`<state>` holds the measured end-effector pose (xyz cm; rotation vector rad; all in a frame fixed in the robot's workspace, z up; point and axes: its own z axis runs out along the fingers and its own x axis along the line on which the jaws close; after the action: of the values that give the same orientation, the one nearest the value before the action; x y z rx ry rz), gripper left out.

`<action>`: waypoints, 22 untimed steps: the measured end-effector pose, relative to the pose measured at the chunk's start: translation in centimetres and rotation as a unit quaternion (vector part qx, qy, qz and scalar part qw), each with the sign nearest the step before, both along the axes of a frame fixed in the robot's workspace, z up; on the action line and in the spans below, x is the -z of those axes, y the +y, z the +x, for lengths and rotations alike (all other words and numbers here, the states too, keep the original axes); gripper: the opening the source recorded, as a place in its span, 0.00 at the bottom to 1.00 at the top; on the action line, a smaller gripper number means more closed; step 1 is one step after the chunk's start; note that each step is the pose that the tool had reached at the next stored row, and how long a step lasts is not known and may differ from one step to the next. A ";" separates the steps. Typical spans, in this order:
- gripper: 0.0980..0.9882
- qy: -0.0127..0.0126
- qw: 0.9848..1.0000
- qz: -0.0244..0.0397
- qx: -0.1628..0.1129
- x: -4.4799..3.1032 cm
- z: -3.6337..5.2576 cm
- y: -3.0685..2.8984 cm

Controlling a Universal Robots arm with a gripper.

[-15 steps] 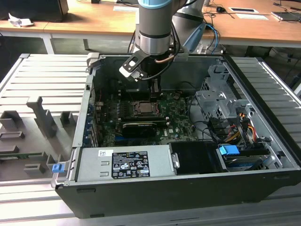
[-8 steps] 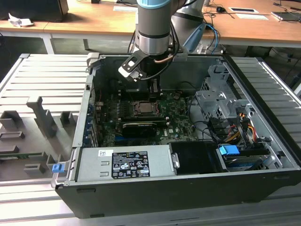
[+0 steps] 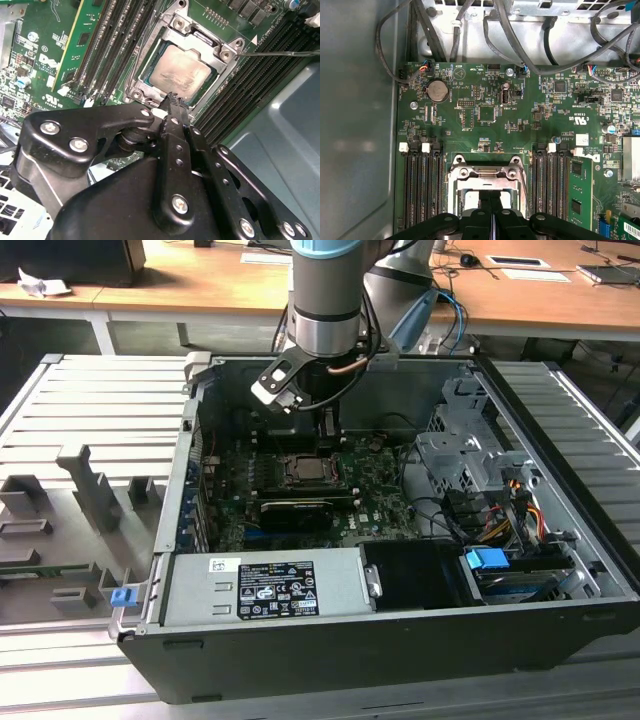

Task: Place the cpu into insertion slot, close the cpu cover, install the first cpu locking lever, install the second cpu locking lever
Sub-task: 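Close the cpu cover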

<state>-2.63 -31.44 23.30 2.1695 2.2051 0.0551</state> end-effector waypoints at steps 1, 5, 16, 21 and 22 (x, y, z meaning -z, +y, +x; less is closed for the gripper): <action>0.01 0.000 1.000 0.000 0.000 0.00 -0.01 0.00; 0.01 0.000 1.000 0.000 0.000 0.01 -0.07 0.00; 0.01 0.000 1.000 0.000 0.000 0.02 -0.23 0.00; 0.01 0.000 1.000 0.000 0.000 0.02 -0.33 0.00; 0.01 0.000 1.000 0.000 0.000 0.02 -0.33 0.00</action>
<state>-2.96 -31.44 23.27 2.1695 2.2053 0.0553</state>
